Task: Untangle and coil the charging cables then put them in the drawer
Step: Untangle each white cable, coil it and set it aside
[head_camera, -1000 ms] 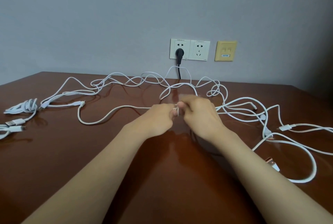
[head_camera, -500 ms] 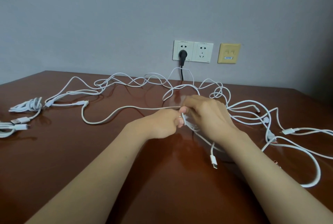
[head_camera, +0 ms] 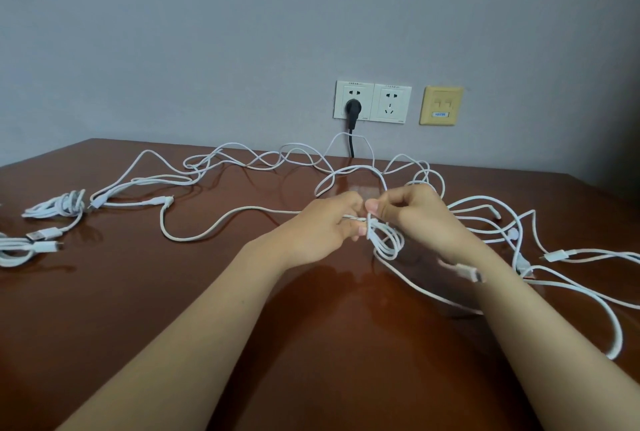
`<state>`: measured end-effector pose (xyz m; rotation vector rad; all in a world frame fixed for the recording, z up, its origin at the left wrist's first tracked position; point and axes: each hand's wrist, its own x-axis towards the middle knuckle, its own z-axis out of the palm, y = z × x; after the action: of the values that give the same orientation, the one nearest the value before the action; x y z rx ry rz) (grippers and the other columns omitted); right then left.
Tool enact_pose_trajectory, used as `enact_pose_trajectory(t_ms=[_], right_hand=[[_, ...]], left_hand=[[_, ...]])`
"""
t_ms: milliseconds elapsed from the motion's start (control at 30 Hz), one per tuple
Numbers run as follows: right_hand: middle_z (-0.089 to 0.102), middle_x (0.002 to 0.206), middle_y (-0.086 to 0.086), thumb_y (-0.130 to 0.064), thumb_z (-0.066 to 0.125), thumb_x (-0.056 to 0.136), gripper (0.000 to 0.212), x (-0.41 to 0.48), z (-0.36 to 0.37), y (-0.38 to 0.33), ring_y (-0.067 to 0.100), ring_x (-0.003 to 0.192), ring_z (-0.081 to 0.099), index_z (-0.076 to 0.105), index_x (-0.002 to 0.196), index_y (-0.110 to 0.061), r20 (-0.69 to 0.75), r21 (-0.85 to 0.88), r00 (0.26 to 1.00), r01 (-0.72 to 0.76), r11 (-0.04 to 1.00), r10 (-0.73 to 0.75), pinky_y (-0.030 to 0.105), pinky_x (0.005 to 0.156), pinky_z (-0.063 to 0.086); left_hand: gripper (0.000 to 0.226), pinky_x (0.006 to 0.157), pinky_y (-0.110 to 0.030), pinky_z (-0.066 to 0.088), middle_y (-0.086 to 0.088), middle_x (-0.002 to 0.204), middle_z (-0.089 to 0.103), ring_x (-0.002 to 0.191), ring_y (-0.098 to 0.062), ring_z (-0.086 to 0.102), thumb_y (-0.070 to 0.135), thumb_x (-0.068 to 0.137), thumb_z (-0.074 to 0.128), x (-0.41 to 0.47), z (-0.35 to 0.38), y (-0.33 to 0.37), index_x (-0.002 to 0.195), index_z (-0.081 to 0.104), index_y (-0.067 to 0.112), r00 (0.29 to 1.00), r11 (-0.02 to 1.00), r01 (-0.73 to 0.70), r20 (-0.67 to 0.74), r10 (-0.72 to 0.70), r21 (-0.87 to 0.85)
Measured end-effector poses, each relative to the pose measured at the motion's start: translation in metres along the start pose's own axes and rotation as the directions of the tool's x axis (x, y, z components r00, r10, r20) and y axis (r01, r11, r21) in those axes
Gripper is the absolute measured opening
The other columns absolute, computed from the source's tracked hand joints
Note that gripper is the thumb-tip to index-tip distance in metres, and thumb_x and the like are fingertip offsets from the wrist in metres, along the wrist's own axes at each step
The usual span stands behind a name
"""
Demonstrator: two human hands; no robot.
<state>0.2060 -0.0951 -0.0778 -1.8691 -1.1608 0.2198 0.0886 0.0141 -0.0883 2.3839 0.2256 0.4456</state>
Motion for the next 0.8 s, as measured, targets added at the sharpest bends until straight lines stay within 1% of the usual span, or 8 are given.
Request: enact_pose_trajectory(t_ms=[133, 200, 333, 467, 600, 667, 733, 800], right_hand=[[0.036, 0.039, 0.0, -0.033, 0.062, 0.077, 0.035, -0.001, -0.01, -0.001, 0.007, 0.032, 0.022, 0.059, 0.065, -0.001, 0.294, 0.359, 0.94, -0.277, 0.891, 0.174, 0.014, 0.034, 0.015], [0.041, 0.041, -0.001, -0.031, 0.059, 0.073, 0.031, -0.001, -0.01, -0.001, 0.003, 0.029, 0.021, 0.055, 0.072, 0.0, 0.402, 0.538, 0.9, -0.381, 0.752, 0.168, 0.013, 0.031, 0.011], [0.05, 0.056, -0.002, -0.031, 0.059, 0.072, 0.021, -0.002, -0.001, 0.0, 0.002, 0.03, 0.024, 0.061, 0.068, -0.011, 0.456, 0.709, 0.875, -0.467, 0.528, 0.163, 0.009, 0.031, 0.011], [0.041, 0.054, -0.004, -0.012, 0.046, 0.093, 0.014, -0.001, 0.01, -0.001, 0.001, 0.027, 0.022, 0.053, 0.081, -0.012, 0.367, 0.769, 0.901, -0.434, 0.468, 0.232, 0.009, 0.026, 0.014], [0.04, 0.049, -0.003, -0.018, 0.051, 0.095, 0.023, -0.002, 0.029, -0.003, 0.002, 0.03, 0.023, 0.058, 0.074, -0.013, 0.098, 0.545, 0.979, -0.202, 0.814, 0.178, 0.014, 0.033, 0.018], [0.043, 0.045, -0.007, -0.022, 0.056, 0.092, 0.027, -0.003, 0.036, -0.008, 0.003, 0.034, 0.03, 0.061, 0.066, -0.018, -0.04, 0.339, 0.997, -0.044, 0.94, 0.062, 0.018, 0.042, 0.025], [0.048, 0.046, -0.008, -0.025, 0.058, 0.091, 0.027, -0.006, 0.037, -0.013, 0.006, 0.045, 0.043, 0.063, 0.065, -0.023, -0.119, 0.021, 0.99, 0.072, 0.997, -0.069, 0.023, 0.053, 0.031], [0.06, 0.066, -0.002, -0.028, 0.051, 0.094, 0.02, -0.011, 0.037, -0.018, 0.02, 0.07, 0.057, 0.065, 0.081, -0.023, -0.08, -0.332, 0.979, 0.152, 0.931, -0.188, 0.029, 0.062, 0.034]], left_hand=[[0.024, 0.078, -0.016, 0.038, 0.013, 0.067, 0.06, 0.072, 0.002, 0.055, 0.006, 0.092, 0.051, 0.001, 0.002, 0.003, 0.08, 0.043, 0.025, 0.999, 0.978, -0.013, -0.035, 0.006, -0.208], [0.024, 0.067, -0.011, 0.039, 0.008, 0.068, 0.059, 0.059, 0.009, 0.052, 0.003, 0.092, 0.051, 0.002, 0.002, 0.006, 0.079, 0.042, 0.021, 0.998, 0.951, -0.041, -0.066, 0.022, -0.306], [0.025, 0.048, -0.005, 0.031, -0.003, 0.067, 0.056, 0.041, 0.007, 0.046, -0.001, 0.093, 0.047, 0.003, 0.005, 0.009, 0.076, 0.04, 0.015, 0.989, 0.89, -0.078, -0.148, 0.012, -0.45], [0.022, 0.047, -0.017, 0.028, 0.008, 0.053, 0.06, 0.046, -0.004, 0.038, 0.002, 0.094, 0.048, 0.007, 0.008, 0.001, 0.077, 0.042, 0.015, 0.96, 0.83, -0.084, -0.27, -0.082, -0.551], [0.025, 0.04, -0.008, 0.032, -0.006, 0.062, 0.052, 0.035, 0.002, 0.044, -0.003, 0.094, 0.043, 0.008, 0.001, 0.011, 0.075, 0.04, 0.012, 0.895, 0.729, -0.154, -0.407, -0.184, -0.668], [0.025, 0.044, -0.009, 0.034, -0.006, 0.066, 0.051, 0.036, 0.003, 0.045, -0.002, 0.094, 0.044, 0.009, 0.0, 0.007, 0.075, 0.04, 0.013, 0.863, 0.768, -0.148, -0.461, -0.207, -0.623], [0.025, 0.052, -0.016, 0.034, -0.002, 0.067, 0.053, 0.043, 0.004, 0.046, 0.002, 0.094, 0.048, 0.011, 0.0, -0.002, 0.075, 0.042, 0.017, 0.837, 0.812, -0.101, -0.491, -0.243, -0.574], [0.025, 0.061, -0.022, 0.037, 0.002, 0.07, 0.056, 0.059, -0.005, 0.051, 0.007, 0.093, 0.052, 0.014, 0.001, -0.009, 0.074, 0.043, 0.02, 0.81, 0.851, -0.031, -0.512, -0.285, -0.524]])
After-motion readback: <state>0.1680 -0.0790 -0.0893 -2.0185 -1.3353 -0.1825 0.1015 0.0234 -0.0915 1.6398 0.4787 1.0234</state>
